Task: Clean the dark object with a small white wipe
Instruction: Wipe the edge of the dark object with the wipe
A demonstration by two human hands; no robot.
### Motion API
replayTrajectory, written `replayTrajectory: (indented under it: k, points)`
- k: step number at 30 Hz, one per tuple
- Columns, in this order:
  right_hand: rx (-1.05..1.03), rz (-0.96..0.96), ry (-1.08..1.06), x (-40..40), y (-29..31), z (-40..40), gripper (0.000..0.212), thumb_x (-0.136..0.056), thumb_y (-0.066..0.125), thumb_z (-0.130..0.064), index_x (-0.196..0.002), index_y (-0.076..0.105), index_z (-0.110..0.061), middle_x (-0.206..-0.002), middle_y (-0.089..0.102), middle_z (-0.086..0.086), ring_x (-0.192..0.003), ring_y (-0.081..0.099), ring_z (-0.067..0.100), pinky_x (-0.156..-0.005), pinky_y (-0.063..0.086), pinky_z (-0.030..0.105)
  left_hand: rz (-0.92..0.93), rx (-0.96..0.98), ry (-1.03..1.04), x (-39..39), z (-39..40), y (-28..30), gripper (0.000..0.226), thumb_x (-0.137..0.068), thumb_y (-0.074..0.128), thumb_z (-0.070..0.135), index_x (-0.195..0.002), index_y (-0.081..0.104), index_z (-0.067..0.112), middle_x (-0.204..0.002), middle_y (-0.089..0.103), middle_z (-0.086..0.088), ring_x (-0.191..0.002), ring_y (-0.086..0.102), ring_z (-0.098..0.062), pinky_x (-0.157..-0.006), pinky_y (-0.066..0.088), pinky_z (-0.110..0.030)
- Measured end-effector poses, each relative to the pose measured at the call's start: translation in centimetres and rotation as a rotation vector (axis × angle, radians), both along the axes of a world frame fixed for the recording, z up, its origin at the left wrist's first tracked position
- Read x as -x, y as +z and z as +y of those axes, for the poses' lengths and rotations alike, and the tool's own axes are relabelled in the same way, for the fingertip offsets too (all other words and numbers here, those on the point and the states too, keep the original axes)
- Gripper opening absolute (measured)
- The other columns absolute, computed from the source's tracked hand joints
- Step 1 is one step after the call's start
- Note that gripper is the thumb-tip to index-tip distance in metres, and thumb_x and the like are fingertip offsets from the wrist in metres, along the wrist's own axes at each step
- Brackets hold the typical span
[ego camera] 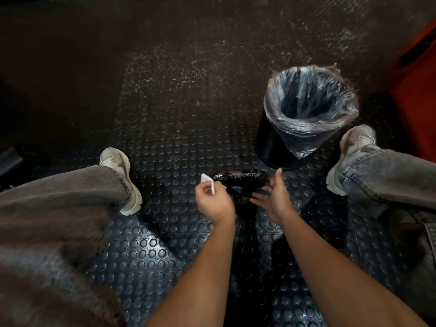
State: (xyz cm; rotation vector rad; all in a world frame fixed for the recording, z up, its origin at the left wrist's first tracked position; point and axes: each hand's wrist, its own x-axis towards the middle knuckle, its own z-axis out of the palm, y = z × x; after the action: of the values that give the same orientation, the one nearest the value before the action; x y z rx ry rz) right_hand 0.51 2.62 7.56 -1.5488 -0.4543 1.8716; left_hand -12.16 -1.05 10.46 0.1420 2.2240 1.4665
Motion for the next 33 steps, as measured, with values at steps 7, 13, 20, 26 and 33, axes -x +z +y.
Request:
replayTrajectory:
  k: [7, 13, 20, 26, 33]
  points:
    - [-0.016, 0.031, 0.007, 0.1, 0.1, -0.1, 0.079, -0.096, 0.023, -0.074, -0.145, 0.049, -0.018, -0.133, 0.059, 0.013, -0.113, 0.062, 0.034, -0.089, 0.055, 0.049, 0.074, 0.026, -0.173, -1.5, -0.8, -1.1, 0.01, -0.077, 0.07, 0.008, -0.079, 0.065, 0.017, -0.091, 0.065, 0.0, -0.074, 0.061, -0.012, -0.063, 0.05, -0.023]
    - [-0.015, -0.012, 0.021, -0.1, -0.1, -0.1, 0.089, -0.091, 0.026, -0.08, -0.153, 0.038, -0.018, -0.141, 0.053, 0.016, -0.12, 0.059, 0.038, -0.086, 0.058, 0.047, -0.234, 0.082, 0.154, 0.7, -0.8, -1.4, 0.011, -0.087, 0.068, 0.022, -0.096, 0.063, 0.02, -0.08, 0.066, 0.003, -0.074, 0.066, -0.02, -0.061, 0.05, -0.027]
    - [-0.024, 0.005, 0.006, 0.1, 0.1, -0.1, 0.07, -0.099, 0.024, -0.07, -0.126, 0.062, -0.016, -0.11, 0.07, 0.009, -0.102, 0.067, 0.029, -0.087, 0.054, 0.048, 0.004, -0.061, -0.106, -2.6, -0.1, 1.2, 0.012, -0.083, 0.069, 0.009, -0.082, 0.066, 0.02, -0.094, 0.063, 0.003, -0.073, 0.058, -0.001, -0.056, 0.045, -0.01]
    - [-0.018, 0.002, 0.022, 0.0, -0.1, -0.1, 0.073, -0.096, 0.025, -0.074, -0.132, 0.056, -0.018, -0.125, 0.062, 0.012, -0.112, 0.062, 0.034, -0.094, 0.054, 0.051, -0.075, 0.025, -0.071, -1.8, -0.8, -0.9, 0.014, -0.08, 0.072, 0.01, -0.078, 0.069, 0.024, -0.09, 0.07, 0.001, -0.077, 0.065, -0.017, -0.058, 0.044, -0.015]
    - [-0.018, -0.012, 0.027, 0.0, 0.1, -0.1, 0.081, -0.093, 0.025, -0.078, -0.143, 0.05, -0.019, -0.132, 0.059, 0.013, -0.117, 0.061, 0.037, -0.093, 0.055, 0.05, -0.275, -0.032, 0.201, -0.5, 0.3, -0.2, 0.008, -0.085, 0.068, 0.018, -0.091, 0.063, 0.017, -0.075, 0.067, 0.002, -0.065, 0.065, -0.016, -0.061, 0.051, -0.026]
